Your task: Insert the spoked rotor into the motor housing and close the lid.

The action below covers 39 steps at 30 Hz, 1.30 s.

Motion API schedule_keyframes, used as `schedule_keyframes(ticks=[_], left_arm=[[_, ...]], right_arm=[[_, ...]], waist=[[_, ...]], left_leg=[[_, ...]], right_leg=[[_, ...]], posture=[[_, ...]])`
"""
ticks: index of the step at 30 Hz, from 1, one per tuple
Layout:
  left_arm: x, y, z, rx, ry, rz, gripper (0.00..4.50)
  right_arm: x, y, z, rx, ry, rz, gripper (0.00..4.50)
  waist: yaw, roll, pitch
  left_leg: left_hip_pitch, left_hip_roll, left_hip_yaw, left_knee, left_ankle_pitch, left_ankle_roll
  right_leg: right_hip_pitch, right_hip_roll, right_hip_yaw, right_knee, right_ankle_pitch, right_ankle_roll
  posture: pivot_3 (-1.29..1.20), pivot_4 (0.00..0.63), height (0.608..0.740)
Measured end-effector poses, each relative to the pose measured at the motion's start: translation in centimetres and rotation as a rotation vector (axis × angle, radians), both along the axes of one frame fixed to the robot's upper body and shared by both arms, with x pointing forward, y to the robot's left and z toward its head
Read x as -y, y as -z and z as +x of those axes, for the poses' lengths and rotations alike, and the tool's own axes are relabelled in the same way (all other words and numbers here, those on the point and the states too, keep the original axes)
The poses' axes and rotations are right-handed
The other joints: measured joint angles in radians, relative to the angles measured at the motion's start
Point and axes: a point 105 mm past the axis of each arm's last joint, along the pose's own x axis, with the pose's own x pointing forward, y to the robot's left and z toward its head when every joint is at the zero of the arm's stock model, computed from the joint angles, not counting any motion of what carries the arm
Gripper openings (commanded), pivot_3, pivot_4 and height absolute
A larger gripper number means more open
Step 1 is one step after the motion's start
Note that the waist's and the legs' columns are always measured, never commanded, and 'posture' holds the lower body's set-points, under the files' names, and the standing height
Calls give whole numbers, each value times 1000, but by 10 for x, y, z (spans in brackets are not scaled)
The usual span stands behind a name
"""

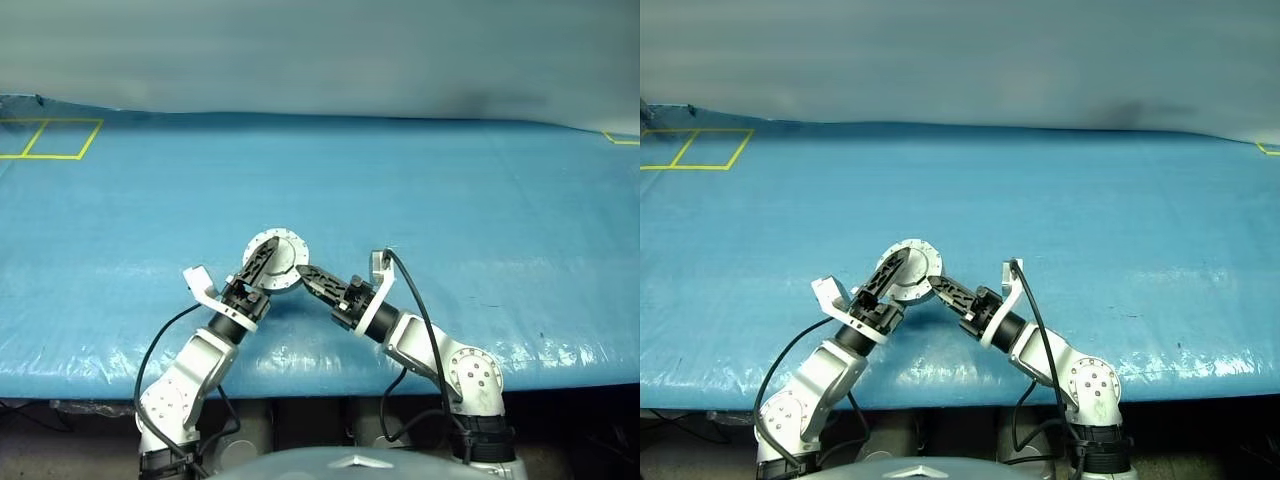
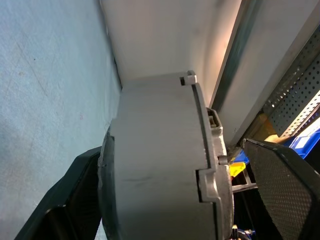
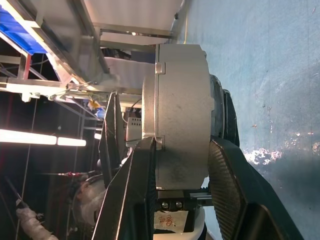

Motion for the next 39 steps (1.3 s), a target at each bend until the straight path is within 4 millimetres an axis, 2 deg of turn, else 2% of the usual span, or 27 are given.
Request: schedule_keyframes(ticks=[4,5,11,12,18,20,25,31,35,39], left_arm=[[3,5,-3,-26,24,-2,2615],[3,4,-3,-24,26,-13,2436],[1,4,-4,-29,17,-26,2450],[0,5,-4,-32,12,-26,2450],[-10,15,-5,-76,-20,23,2450],[-14,16,-1,-77,-37,49,2450],[-24,11,17,-59,-87,97,2450],[-35,16,50,-93,-139,174,2450],[-49,19,79,-119,-193,243,2450],[-66,12,106,-106,-265,298,2450]], right_arm=[[1,0,0,7,-1,-8,1141],[2,-1,0,13,0,-6,1141],[1,-2,0,66,3,-40,1141],[1,-1,1,74,7,-45,1884],[12,-2,5,152,60,-104,3826],[17,4,4,229,56,-230,4466],[22,23,-5,360,51,-413,4500],[27,18,-7,574,99,-517,4500],[31,27,-4,768,161,-741,4500],[35,46,-6,830,158,-878,4500]], waist=[[0,0,0],[0,0,0],[0,0,0],[1,0,0],[1,0,0],[3,0,0],[13,-1,0],[13,-2,1],[16,-4,2],[16,-7,4]], left_leg=[[0,0,0,0,0,0],[0,0,0,0,0,0],[0,0,0,0,0,0],[0,0,0,0,0,0],[0,0,0,0,0,0],[0,0,0,0,0,0],[0,0,0,0,0,0],[0,0,0,1,0,0],[1,0,0,1,1,-1],[1,-1,0,1,1,-1]], right_leg=[[0,0,0,0,0,0],[0,0,0,0,0,0],[0,0,0,0,0,0],[0,0,0,0,0,0],[0,0,0,0,0,0],[0,0,0,-1,0,0],[0,0,0,0,0,0],[1,0,0,0,0,1],[1,1,0,1,1,1],[1,1,0,0,1,2]], posture=[[0,150,740],[0,150,740],[0,150,740],[0,150,740],[0,150,740],[0,150,740],[0,150,740],[0,150,740],[0,150,740],[0,150,740]])
